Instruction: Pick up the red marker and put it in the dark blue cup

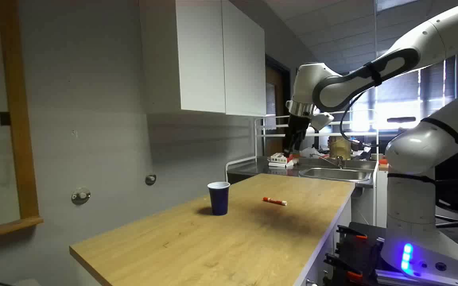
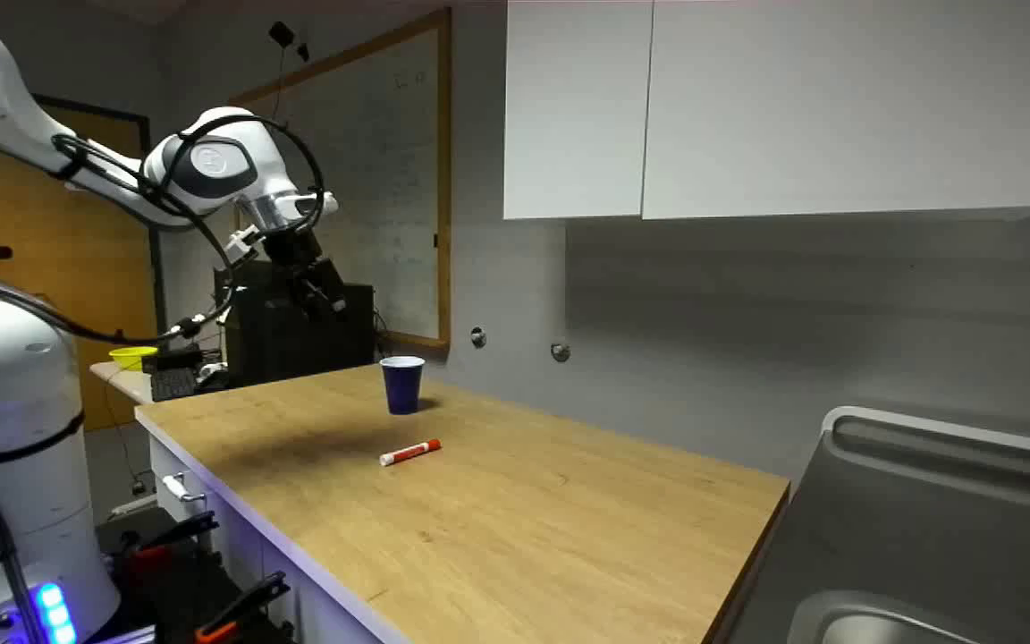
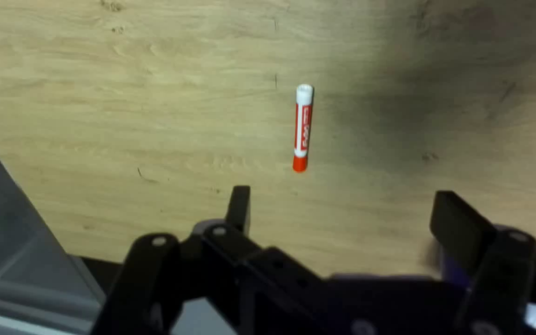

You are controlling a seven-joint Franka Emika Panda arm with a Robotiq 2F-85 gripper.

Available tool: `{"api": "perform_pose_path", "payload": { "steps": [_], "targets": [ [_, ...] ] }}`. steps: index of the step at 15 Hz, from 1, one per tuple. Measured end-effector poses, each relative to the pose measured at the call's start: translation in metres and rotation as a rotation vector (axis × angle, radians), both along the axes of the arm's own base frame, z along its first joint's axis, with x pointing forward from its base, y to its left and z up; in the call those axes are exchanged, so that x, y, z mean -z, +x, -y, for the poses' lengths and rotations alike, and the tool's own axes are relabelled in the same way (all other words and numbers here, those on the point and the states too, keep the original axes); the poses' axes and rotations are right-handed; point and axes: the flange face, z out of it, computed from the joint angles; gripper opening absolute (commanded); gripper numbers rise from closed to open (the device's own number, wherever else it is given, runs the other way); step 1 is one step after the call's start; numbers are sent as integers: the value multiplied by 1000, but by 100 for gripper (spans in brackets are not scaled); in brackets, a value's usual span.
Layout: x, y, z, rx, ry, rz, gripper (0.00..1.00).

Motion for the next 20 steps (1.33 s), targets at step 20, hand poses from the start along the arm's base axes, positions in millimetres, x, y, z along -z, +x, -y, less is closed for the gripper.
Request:
{"api": "perform_pose_path", "payload": {
  "steps": [20],
  "targets": [
    [15, 24, 2, -6, 15, -37, 100]
  ]
}}
